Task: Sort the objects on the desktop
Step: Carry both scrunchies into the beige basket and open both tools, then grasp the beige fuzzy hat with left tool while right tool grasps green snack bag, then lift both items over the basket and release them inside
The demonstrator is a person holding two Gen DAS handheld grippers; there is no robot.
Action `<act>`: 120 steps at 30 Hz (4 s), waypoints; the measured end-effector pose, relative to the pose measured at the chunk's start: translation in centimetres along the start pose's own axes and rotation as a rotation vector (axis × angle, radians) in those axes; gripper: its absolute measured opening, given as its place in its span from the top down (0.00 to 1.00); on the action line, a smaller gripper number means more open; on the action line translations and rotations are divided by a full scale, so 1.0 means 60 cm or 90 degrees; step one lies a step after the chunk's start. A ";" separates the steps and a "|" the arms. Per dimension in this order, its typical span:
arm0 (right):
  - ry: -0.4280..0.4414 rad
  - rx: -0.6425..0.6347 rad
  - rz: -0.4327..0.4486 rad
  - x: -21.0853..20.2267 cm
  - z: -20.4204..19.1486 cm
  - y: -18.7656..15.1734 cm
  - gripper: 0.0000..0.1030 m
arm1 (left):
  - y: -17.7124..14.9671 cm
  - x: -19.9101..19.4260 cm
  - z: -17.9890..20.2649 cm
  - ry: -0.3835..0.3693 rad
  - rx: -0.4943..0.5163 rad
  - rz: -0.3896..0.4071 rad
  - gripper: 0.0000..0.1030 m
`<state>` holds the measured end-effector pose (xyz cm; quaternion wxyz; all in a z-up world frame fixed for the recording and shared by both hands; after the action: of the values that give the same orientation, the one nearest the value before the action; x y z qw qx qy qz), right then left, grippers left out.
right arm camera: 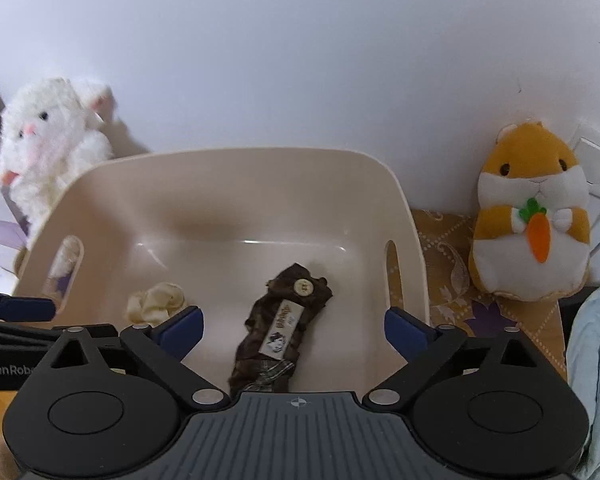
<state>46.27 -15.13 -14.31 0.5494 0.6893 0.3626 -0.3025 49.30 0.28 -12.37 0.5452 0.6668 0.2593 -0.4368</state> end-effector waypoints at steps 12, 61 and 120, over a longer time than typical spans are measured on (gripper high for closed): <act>0.059 -0.086 0.112 -0.117 0.021 -0.048 0.00 | -0.055 -0.113 -0.010 0.022 0.067 0.072 0.23; 0.090 -0.127 -0.045 -0.051 0.029 -0.287 0.26 | -0.244 -0.008 -0.038 -0.042 0.087 -0.091 0.48; 0.132 -0.116 0.203 -0.177 -0.012 -0.030 0.46 | 0.016 -0.138 0.009 -0.008 0.143 0.169 0.59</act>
<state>38.88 -15.94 -6.47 0.6102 0.7128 0.3293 -0.1054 45.90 0.58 -4.75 0.5221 0.7491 0.1152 -0.3911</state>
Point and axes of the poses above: each gripper's, at about its wrist camera, not at the fingertips, and x roughly the way its jaws point, z to its right, y to its top, the point moved 2 cm from there along x, roughly the way its jaws point, and after that the axes turned 15 degrees about x, right-handed, at the moved point
